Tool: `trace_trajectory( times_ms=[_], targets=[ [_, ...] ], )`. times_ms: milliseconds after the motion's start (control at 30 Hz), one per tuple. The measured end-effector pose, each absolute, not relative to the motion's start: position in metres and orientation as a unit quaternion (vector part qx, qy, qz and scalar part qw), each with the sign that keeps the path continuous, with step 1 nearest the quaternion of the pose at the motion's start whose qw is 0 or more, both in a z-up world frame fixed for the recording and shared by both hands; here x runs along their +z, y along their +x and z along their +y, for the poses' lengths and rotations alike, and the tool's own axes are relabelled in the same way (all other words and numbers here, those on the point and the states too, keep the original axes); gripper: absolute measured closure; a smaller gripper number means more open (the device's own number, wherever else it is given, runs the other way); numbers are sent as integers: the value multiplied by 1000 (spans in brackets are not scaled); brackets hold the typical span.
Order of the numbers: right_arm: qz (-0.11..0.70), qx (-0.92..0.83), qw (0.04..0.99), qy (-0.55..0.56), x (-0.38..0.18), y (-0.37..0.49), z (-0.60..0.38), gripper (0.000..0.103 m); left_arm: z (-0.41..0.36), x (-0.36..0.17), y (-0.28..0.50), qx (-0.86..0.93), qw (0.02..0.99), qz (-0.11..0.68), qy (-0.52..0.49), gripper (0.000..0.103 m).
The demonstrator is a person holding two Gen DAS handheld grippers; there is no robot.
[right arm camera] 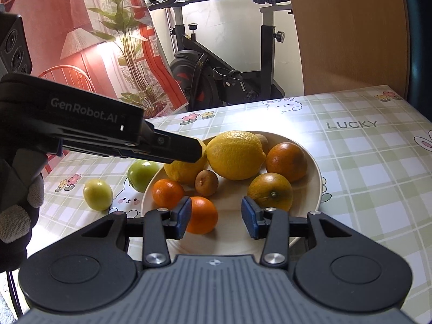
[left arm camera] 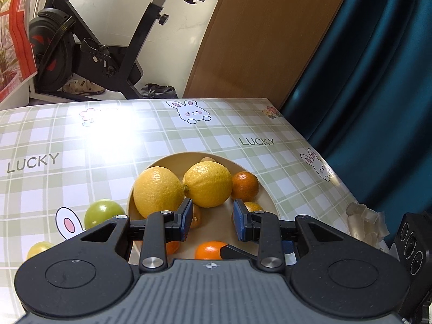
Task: Organize fruits
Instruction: 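Withdraw the left tool and move it to the green apple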
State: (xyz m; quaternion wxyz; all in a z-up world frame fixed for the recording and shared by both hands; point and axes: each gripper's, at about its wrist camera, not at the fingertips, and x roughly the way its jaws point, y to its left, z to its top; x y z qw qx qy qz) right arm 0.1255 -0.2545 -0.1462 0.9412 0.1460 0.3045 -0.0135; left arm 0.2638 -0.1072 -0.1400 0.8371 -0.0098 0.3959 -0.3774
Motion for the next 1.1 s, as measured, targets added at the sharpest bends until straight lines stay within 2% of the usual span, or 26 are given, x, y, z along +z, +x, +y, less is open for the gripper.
trace_trajectory(
  times_ms=[533, 767, 1100],
  targets=[
    [299, 41, 948, 102, -132, 148, -216, 58, -7, -108, 287, -320, 875, 364, -29, 69],
    [300, 73, 948, 75, -131, 172, -193, 58, 20, -120, 298, -299, 877, 374, -38, 69],
    [309, 104, 945, -11, -140, 207, -171, 58, 12, -155, 324, -300, 864, 397, -75, 68]
  ],
)
